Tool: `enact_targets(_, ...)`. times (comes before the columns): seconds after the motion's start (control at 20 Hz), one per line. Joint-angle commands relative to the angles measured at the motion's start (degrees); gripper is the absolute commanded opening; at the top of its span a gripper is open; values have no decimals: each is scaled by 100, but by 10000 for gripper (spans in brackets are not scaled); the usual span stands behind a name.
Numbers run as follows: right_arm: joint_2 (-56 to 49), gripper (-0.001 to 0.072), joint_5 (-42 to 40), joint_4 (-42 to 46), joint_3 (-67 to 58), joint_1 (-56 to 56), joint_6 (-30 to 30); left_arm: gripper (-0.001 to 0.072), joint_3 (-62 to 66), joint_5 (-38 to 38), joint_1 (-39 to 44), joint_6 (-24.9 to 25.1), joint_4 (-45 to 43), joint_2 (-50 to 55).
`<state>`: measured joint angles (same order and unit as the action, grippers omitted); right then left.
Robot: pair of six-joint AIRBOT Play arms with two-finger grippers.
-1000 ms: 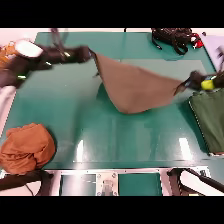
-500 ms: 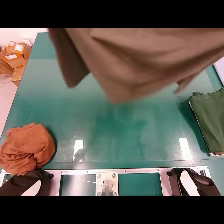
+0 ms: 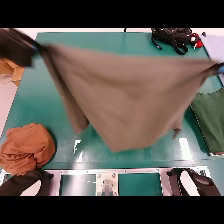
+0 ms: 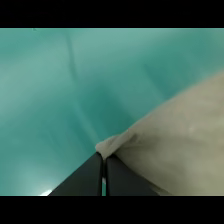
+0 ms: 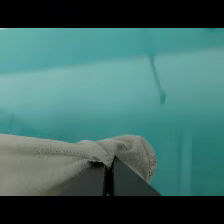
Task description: Fold the shirts.
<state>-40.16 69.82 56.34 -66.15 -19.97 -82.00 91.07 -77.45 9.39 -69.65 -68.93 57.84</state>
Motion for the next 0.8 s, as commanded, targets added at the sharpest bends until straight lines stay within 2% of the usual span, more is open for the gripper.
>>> enact_targets(0.0,-627,18,-1257,-358,1974,221,428,21,-1731,855,-2,595,525,719)
enact_targets(0.15,-1740,18,-2358,-623,2774,385,619,22,-2291,1386,-2,564,820,1888)
enact_targets(0.35,-2876,18,-2612,-640,2433,380,748,24,-2273,2299,-4,442,1521,2761)
enact_targets(0.4,-2999,19,-2594,-636,2275,380,822,64,-2229,2540,-20,326,1499,2761)
enact_targets(0.45,-3038,90,-2581,-597,2105,363,896,383,-2076,2500,-90,197,1497,2745)
enact_targets(0.5,-3034,276,-2507,-525,1910,295,898,596,-1853,2194,-205,0,1491,2745)
enact_targets(0.55,-3034,386,-2286,-448,1692,177,898,614,-1591,1668,-363,-199,1493,2745)
enact_targets(0.6,-3023,420,-1954,-358,1480,17,898,614,-1305,946,-540,-431,1495,2745)
enact_targets(0.7,-3016,435,-1209,-181,1191,-402,881,614,-990,-411,-809,-903,1493,2732)
enact_targets(0.75,-3012,434,-984,-168,1213,-590,841,615,-1036,-859,-868,-1113,1467,2675)
